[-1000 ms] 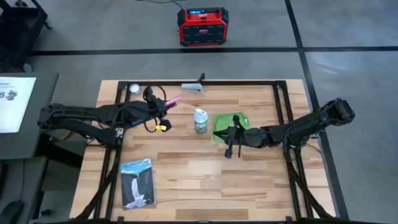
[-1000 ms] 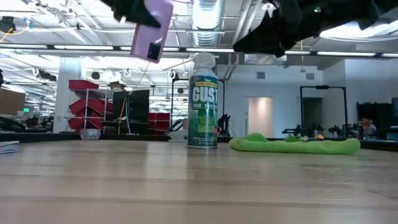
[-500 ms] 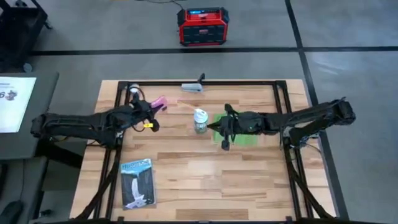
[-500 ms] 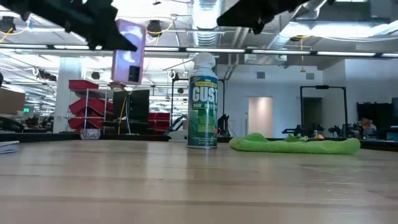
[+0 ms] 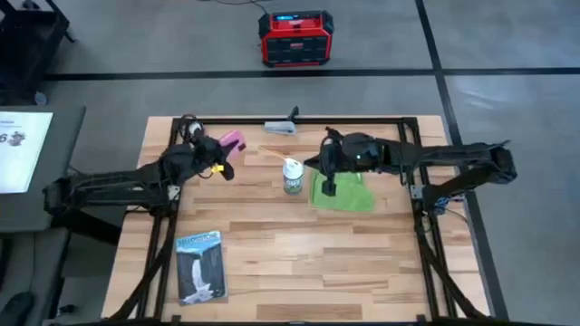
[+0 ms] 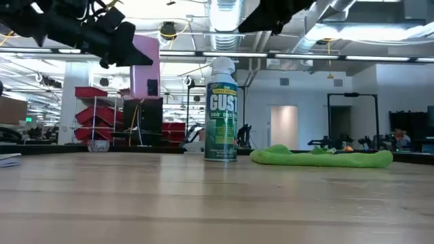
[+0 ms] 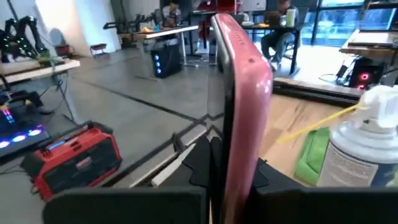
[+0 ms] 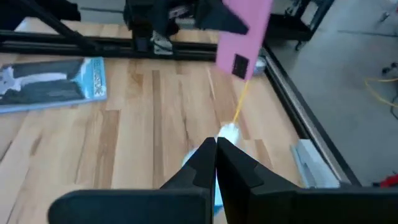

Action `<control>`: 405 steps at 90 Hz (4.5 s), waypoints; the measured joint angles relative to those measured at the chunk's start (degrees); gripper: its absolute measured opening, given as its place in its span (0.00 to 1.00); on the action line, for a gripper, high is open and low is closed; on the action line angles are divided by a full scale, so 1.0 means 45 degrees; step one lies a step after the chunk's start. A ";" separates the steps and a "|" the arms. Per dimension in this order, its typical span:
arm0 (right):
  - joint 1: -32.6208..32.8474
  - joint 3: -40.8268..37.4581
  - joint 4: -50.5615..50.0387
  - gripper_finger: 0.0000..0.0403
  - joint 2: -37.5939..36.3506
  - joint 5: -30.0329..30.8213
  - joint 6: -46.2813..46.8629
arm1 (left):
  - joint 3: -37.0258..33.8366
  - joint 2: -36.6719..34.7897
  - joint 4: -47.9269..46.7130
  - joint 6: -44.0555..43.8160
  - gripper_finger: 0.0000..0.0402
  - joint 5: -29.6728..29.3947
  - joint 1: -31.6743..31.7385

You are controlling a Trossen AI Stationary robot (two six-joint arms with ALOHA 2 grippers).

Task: Apply microfiber cloth
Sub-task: Spray the pink cellphone using the spray bottle

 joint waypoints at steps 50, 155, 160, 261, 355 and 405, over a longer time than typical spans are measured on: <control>-0.1740 0.4744 -0.3596 0.00 0.3228 -0.1367 -0.2114 | 0.0000 0.2784 0.1988 -0.0483 0.01 0.1126 0.1241; -0.2043 0.5468 -0.3995 0.00 0.4218 -0.2896 -0.2869 | 0.0010 0.2274 0.1602 -0.2059 0.01 -0.1953 -0.1126; -0.1977 0.5468 -0.4000 0.00 0.4230 -0.2907 -0.2867 | 0.0010 0.2279 0.1520 -0.2086 0.01 -0.2125 -0.1213; -0.1893 0.6619 -0.4986 0.00 0.5316 -0.3197 -0.3185 | 0.0015 0.2279 0.1596 -0.2184 0.01 -0.2421 -0.1715; -0.1887 0.7775 -0.6993 0.00 0.5459 -0.3145 -0.3420 | 0.0015 0.2283 0.1198 -0.2416 0.01 -0.2451 -0.1564; -0.1893 0.7785 -0.6985 0.00 0.5638 -0.3145 -0.3496 | 0.0013 0.3013 0.1347 -0.2432 0.01 -0.2458 -0.1326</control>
